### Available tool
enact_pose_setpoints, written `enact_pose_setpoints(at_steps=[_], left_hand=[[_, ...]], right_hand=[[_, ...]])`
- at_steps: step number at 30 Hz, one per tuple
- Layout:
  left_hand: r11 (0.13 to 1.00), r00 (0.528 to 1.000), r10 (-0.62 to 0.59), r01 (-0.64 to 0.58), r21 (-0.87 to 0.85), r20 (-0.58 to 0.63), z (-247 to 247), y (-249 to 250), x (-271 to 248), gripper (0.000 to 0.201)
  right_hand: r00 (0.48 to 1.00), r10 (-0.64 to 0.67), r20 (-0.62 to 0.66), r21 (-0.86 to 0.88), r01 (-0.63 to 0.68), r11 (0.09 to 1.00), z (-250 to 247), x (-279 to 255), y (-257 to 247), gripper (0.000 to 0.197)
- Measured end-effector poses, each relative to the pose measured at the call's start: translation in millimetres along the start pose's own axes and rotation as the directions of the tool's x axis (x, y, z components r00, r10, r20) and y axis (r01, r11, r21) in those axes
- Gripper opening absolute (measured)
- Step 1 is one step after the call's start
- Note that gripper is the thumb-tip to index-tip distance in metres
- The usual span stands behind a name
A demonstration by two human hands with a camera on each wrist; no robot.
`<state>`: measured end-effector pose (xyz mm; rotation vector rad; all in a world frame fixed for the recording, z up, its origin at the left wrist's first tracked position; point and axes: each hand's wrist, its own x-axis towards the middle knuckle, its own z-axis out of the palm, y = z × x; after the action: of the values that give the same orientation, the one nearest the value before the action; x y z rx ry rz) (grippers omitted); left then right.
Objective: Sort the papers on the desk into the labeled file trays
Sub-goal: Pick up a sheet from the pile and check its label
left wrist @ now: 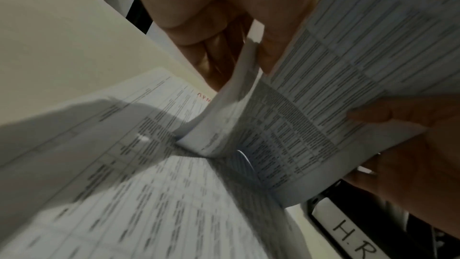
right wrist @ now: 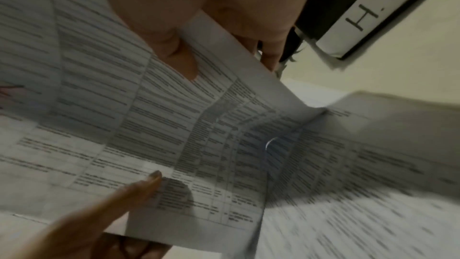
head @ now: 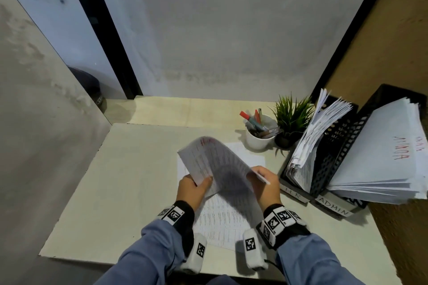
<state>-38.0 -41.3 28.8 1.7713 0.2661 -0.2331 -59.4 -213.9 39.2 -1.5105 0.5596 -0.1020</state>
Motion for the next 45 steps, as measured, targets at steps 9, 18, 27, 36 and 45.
enact_pose_setpoints(at_steps=[9,18,27,36,45], left_hand=[[0.891,0.891,0.453,-0.453,0.006,0.015,4.8,120.7,11.7,0.011],[0.635,0.721,0.647,-0.69,0.347,0.248,56.2,195.8,37.1,0.011],[0.536,0.701,0.557,-0.713,0.452,0.445,146.3,210.4,30.1,0.01],[0.659,0.777,0.304,-0.589,0.467,0.55,222.5,185.6,36.2,0.032],[0.795,0.805,0.208,-0.47,0.384,0.556,198.4,141.7,44.2,0.06]], right_hand=[[0.817,-0.507,-0.275,-0.414,0.375,0.829,-48.2,35.1,-93.3,0.023],[0.918,0.145,-0.368,-0.332,-0.275,0.902,-104.9,81.4,-83.1,0.017],[0.96,-0.081,-0.268,-0.308,-0.006,0.952,-145.7,81.6,-95.9,0.025],[0.968,-0.144,-0.206,-0.663,-0.03,0.748,-140.2,87.9,-105.6,0.026],[0.987,-0.081,-0.137,-0.692,-0.037,0.721,-127.4,85.7,-87.0,0.042]])
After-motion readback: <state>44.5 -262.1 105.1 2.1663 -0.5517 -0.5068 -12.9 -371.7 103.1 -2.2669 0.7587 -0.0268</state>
